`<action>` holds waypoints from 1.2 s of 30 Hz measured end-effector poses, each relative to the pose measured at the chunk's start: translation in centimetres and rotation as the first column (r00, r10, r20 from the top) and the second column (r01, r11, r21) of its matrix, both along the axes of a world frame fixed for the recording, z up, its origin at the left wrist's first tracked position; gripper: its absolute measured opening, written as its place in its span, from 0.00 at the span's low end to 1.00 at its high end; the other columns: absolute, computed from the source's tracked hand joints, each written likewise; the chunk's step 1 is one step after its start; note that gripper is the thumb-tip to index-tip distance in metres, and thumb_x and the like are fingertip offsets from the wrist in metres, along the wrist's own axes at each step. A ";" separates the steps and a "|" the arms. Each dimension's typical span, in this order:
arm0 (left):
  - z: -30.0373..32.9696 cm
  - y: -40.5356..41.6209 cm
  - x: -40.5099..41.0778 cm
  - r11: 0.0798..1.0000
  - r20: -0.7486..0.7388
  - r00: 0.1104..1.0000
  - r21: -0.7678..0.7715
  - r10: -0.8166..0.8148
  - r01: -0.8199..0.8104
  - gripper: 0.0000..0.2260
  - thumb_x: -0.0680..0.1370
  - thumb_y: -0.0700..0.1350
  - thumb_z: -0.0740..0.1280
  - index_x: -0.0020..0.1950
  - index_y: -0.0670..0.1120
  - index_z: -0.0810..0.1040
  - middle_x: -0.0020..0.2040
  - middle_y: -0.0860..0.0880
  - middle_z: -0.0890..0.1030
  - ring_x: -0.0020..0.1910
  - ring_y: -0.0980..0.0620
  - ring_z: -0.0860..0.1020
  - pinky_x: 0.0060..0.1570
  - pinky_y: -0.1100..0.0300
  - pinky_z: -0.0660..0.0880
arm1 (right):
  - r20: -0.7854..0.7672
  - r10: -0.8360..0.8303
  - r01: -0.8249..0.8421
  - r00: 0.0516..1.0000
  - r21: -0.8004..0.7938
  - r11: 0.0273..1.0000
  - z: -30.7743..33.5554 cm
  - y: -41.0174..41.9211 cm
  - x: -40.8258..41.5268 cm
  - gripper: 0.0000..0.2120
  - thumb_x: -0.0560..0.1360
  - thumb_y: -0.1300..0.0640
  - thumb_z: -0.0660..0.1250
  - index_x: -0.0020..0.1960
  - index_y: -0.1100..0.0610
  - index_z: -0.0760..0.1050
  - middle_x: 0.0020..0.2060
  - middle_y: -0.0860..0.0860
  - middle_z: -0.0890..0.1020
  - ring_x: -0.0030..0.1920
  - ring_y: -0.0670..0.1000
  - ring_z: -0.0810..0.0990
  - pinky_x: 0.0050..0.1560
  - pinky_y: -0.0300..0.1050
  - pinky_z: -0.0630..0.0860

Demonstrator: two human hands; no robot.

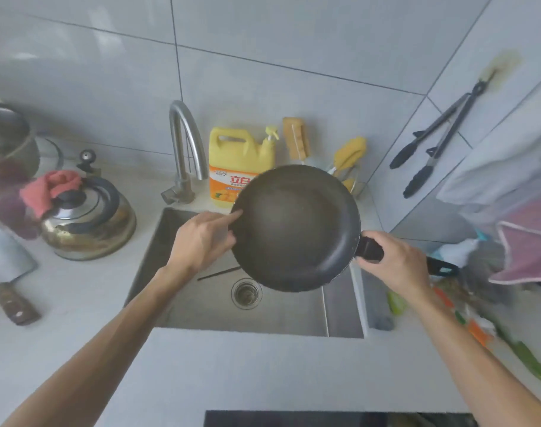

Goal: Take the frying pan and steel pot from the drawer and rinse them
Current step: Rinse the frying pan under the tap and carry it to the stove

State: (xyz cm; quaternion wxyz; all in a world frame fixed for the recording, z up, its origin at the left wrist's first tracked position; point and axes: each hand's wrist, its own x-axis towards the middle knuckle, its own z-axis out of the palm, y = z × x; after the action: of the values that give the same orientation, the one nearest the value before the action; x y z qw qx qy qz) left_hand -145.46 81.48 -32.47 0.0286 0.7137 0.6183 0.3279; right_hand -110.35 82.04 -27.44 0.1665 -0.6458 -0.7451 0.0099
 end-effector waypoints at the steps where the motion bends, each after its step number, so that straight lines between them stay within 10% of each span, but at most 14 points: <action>1: 0.8 0.3 0.5 0.995 0.003 0.999 -0.092 -0.041 0.041 0.20 0.71 0.48 0.66 0.63 0.55 0.77 0.47 0.52 0.83 0.50 0.48 0.78 0.47 0.53 0.78 | 0.013 -0.001 0.002 1.000 -0.035 0.999 0.5 -0.6 0.7 0.20 0.64 0.50 0.75 0.56 0.46 0.77 0.51 0.44 0.83 0.50 0.53 0.82 0.43 0.45 0.71; 5: 3.0 1.4 3.8 0.930 0.070 0.986 -0.326 -0.153 0.167 0.20 0.73 0.48 0.65 0.65 0.56 0.76 0.42 0.54 0.77 0.52 0.50 0.76 0.50 0.57 0.72 | 0.024 -0.057 0.060 0.998 -0.130 0.990 2.0 -3.9 3.8 0.19 0.64 0.48 0.73 0.54 0.41 0.76 0.49 0.37 0.81 0.51 0.46 0.80 0.45 0.42 0.71; 16: 11.1 3.8 24.5 0.658 0.066 0.723 -0.364 -0.687 0.659 0.14 0.74 0.51 0.63 0.58 0.61 0.74 0.40 0.60 0.82 0.45 0.57 0.79 0.52 0.57 0.75 | -0.021 -0.510 0.504 0.860 -0.117 0.856 7.6 -20.2 19.3 0.17 0.61 0.43 0.73 0.50 0.37 0.77 0.40 0.32 0.82 0.45 0.41 0.81 0.46 0.41 0.77; 26: 18.8 -8.1 56.0 0.248 0.082 0.280 -0.276 -0.957 0.929 0.08 0.67 0.56 0.63 0.44 0.67 0.75 0.37 0.62 0.79 0.46 0.60 0.78 0.55 0.59 0.72 | -0.019 -0.891 0.891 0.453 0.048 0.452 14.5 -44.5 32.9 0.18 0.62 0.49 0.74 0.50 0.36 0.78 0.44 0.36 0.84 0.45 0.44 0.82 0.43 0.43 0.75; 32: 22.5 -22.8 73.6 0.009 0.071 0.029 -0.265 -0.997 0.964 0.10 0.74 0.47 0.66 0.51 0.62 0.78 0.46 0.57 0.82 0.48 0.59 0.77 0.46 0.73 0.69 | -0.029 -0.970 0.970 0.239 0.047 0.238 16.0 -60.7 40.6 0.21 0.62 0.46 0.75 0.49 0.27 0.72 0.40 0.34 0.83 0.43 0.40 0.80 0.36 0.27 0.65; 36: 22.6 -32.5 84.1 -0.124 0.108 -0.102 -0.220 -0.989 0.968 0.07 0.69 0.56 0.63 0.42 0.69 0.76 0.44 0.61 0.83 0.44 0.64 0.79 0.50 0.56 0.77 | -0.023 -0.994 0.992 0.108 0.068 0.106 17.1 -70.5 45.4 0.19 0.62 0.44 0.73 0.50 0.30 0.74 0.42 0.34 0.83 0.41 0.40 0.81 0.38 0.32 0.72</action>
State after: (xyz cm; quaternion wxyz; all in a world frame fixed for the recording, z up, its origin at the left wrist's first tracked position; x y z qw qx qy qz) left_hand -61.34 49.00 -9.84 0.3145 0.9413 -0.0815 0.0913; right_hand -64.97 11.50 -10.35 0.1413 -0.9723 -0.1256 -0.1377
